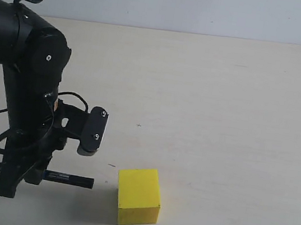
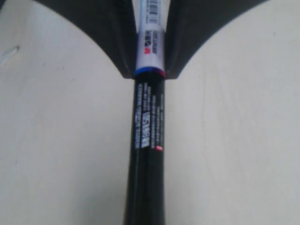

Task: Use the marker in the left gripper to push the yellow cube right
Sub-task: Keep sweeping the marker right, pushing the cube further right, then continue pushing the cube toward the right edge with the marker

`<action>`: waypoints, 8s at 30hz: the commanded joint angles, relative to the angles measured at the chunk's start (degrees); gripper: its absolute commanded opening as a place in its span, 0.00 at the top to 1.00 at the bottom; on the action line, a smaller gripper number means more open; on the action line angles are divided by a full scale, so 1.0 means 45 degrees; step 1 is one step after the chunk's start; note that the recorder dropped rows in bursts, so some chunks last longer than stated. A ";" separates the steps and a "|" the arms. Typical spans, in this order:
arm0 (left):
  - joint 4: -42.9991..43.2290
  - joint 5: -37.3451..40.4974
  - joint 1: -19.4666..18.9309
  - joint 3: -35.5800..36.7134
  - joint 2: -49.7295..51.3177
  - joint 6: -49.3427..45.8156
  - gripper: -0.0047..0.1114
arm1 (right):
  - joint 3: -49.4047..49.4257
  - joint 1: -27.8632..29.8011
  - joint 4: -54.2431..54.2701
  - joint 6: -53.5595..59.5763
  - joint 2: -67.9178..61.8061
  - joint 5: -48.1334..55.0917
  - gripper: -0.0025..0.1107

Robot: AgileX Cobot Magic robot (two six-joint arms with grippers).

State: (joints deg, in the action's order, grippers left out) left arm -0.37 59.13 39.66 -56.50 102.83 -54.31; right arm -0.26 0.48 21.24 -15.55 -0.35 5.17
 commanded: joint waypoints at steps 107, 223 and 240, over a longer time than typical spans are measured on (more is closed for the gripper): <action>-0.0182 -0.2352 0.3903 -0.3251 0.2184 0.3331 0.96 | 0.0057 0.0056 -0.0067 0.0110 0.0078 -0.0035 0.98; 0.0951 -0.2534 0.5675 -0.5002 0.3726 0.6783 0.96 | 0.0057 0.0056 -0.0069 0.0110 0.0078 -0.0035 0.98; 0.1294 -0.1628 0.5314 -0.4817 0.3738 0.5233 0.96 | 0.0057 0.0056 -0.0097 0.0110 0.0078 -0.0035 0.98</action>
State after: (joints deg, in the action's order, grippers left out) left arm 6.23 53.39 63.52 -78.15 119.83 -28.85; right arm -0.26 0.48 21.24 -15.55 -0.35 5.17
